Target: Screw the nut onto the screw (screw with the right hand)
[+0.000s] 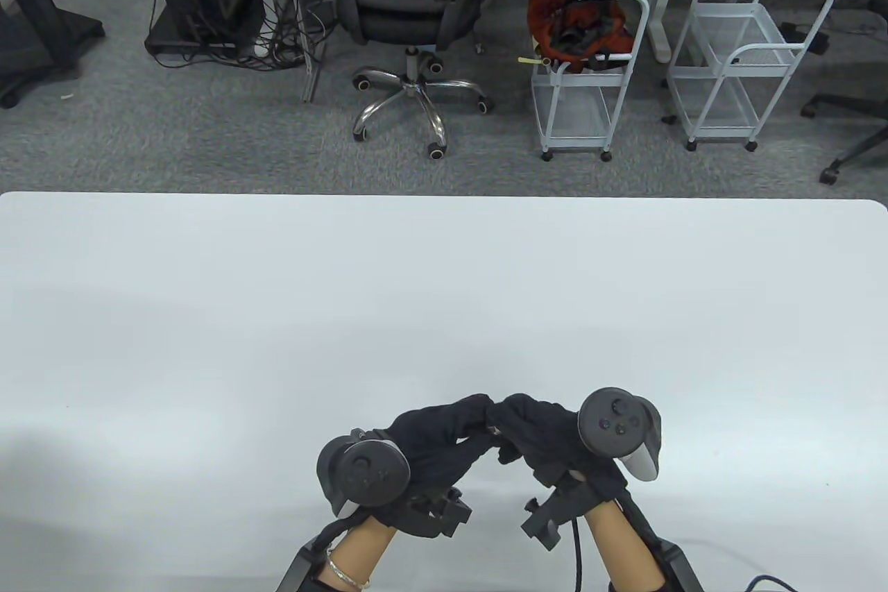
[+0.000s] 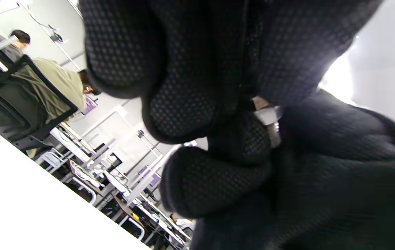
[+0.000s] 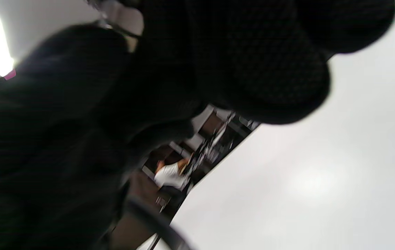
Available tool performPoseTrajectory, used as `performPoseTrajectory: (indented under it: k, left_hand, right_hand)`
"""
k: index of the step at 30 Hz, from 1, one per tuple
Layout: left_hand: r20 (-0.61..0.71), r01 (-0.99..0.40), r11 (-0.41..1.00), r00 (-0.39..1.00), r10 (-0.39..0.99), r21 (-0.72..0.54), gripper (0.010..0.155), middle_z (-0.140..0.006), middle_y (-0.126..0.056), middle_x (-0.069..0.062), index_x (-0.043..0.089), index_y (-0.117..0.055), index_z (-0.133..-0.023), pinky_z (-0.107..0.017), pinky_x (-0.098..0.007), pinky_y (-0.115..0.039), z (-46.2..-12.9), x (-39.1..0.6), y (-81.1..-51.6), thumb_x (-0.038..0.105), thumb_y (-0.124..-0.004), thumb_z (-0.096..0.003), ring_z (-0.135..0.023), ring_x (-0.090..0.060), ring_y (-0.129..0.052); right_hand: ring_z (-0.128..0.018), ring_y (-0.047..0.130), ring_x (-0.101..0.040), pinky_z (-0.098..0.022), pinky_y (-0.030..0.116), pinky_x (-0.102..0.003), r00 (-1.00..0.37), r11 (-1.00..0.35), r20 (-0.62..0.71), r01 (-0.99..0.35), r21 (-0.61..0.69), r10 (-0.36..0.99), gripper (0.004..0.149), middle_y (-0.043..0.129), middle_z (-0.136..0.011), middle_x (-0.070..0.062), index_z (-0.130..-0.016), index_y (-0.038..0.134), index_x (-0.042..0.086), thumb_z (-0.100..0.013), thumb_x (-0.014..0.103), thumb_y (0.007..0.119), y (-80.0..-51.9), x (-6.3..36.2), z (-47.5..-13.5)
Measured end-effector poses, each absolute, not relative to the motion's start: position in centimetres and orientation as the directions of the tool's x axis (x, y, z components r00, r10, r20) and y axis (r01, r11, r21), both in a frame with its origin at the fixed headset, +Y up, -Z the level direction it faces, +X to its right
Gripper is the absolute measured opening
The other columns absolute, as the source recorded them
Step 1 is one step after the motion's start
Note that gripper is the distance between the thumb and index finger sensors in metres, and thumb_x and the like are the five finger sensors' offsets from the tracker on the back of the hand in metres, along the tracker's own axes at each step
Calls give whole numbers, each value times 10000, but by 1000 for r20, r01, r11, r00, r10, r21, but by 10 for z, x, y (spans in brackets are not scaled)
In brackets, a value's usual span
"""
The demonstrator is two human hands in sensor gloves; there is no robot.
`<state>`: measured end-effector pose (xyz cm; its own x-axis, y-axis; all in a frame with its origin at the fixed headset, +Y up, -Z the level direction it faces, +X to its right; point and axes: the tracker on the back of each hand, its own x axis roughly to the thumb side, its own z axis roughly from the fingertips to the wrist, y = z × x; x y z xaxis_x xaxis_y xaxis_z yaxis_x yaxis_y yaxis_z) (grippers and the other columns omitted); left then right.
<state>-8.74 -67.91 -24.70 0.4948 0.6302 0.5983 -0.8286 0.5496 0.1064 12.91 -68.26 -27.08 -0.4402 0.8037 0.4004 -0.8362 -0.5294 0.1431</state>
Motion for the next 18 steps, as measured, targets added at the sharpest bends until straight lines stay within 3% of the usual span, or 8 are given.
performPoseTrajectory:
  k: [3,6,7,12,15,18]
  left_hand:
    - [590,-832,546,488,643,93,432,-617,-1119,57,225,-938,-758,-391,-266,-941,-249,-87,-681,434,-890,-382,-449,-88,-1129]
    - [583,-828,549,503,637,114,432,-626,-1116,56,225,-935,-764,-393,-267,-941,-250,-91,-681,432,-884,-388,-456,-90,-1128]
    - [586,-828,549,501,637,111,432,-622,-1118,52,224,-940,-759,-392,-268,-941,-250,-91,-680,429,-889,-382,-451,-92,-1129]
    - [600,-824,555,501,624,112,433,-610,-1122,55,218,-944,-753,-388,-264,-945,-248,-89,-680,428,-892,-378,-444,-86,-1132]
    - [583,-833,545,491,648,95,432,-612,-1122,58,221,-943,-755,-389,-266,-943,-249,-89,-682,432,-891,-382,-444,-87,-1132]
    - [577,-830,547,501,645,109,429,-618,-1120,60,223,-942,-757,-390,-263,-944,-250,-93,-682,425,-889,-382,-447,-88,-1132]
  right_hand:
    - [-278,1047,-282,-300,806,-489,-414,-515,375,-826,228,830,502,994,-527,-228,-600,853,9,-614,423,568,-683,131,-272]
    - [-483,1001,-388,-409,750,-558,-342,-473,351,-775,419,872,509,882,-722,-337,-778,748,-69,-597,401,676,-683,130,-274]
    - [-527,975,-386,-440,729,-558,-344,-472,336,-754,458,877,507,840,-760,-337,-808,702,-66,-609,398,656,-683,129,-274]
    - [-259,1041,-275,-290,804,-486,-410,-498,375,-848,178,832,479,995,-510,-227,-589,859,8,-608,412,602,-684,129,-271]
    - [-299,1039,-291,-313,797,-496,-408,-504,351,-826,251,843,499,981,-550,-239,-623,844,0,-615,417,570,-684,130,-271]
    - [-482,1002,-383,-406,751,-555,-351,-476,342,-771,422,872,521,878,-722,-341,-781,745,-77,-603,404,657,-683,128,-272]
